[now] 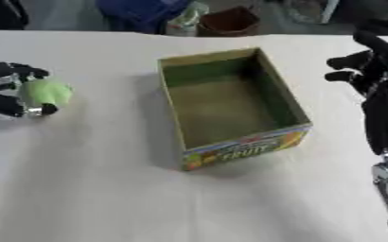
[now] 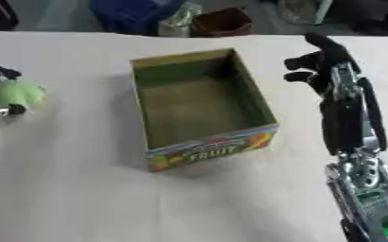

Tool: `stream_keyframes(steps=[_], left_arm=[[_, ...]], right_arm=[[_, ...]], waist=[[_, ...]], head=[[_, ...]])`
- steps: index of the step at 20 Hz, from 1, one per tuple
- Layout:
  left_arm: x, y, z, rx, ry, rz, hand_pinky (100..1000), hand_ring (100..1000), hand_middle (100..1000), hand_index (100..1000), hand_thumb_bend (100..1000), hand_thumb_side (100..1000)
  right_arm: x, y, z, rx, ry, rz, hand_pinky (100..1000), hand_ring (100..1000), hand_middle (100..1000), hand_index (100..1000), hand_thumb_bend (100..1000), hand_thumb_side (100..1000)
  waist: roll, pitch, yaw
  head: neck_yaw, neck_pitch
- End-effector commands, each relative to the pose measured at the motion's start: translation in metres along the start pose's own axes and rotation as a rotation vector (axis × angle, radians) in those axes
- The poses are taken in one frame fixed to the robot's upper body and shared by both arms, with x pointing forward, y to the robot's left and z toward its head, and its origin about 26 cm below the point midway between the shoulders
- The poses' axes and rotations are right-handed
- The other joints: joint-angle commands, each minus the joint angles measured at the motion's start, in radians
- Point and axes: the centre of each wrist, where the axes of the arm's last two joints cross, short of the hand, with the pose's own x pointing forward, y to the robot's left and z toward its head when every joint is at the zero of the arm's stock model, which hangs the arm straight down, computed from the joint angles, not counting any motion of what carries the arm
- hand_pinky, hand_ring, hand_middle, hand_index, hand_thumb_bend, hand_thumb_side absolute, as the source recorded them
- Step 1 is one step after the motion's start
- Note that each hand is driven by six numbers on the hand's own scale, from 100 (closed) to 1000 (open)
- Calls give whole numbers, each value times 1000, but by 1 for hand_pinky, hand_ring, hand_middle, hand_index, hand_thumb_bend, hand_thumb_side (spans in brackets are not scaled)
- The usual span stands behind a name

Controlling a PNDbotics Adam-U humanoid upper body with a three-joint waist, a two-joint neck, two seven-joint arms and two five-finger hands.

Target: Pick up objects on the table and place them in the box.

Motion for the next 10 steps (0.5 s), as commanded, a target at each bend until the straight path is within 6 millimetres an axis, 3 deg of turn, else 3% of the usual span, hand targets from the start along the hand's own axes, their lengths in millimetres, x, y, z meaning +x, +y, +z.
stream_keyframes(steps=[1,6,10], left_arm=[[-5,11,3,26,40,-37,699,782,836,1000,570,846],[-5,1,-2,46,54,-32,634,727,721,933,532,822],[-4,0,-3,84,48,-25,560,641,603,810,485,767]], right_arm=[[7,-1,-5,10,-33,2,640,717,540,870,100,1000],[7,-1,-5,9,-31,1,640,717,539,871,100,1000],[7,-1,-4,8,-31,1,640,718,539,872,100,1000]], waist=[[4,-16,-3],[3,-13,-6],[2,-13,-6]], head=[[3,-1],[3,-4],[2,-6]])
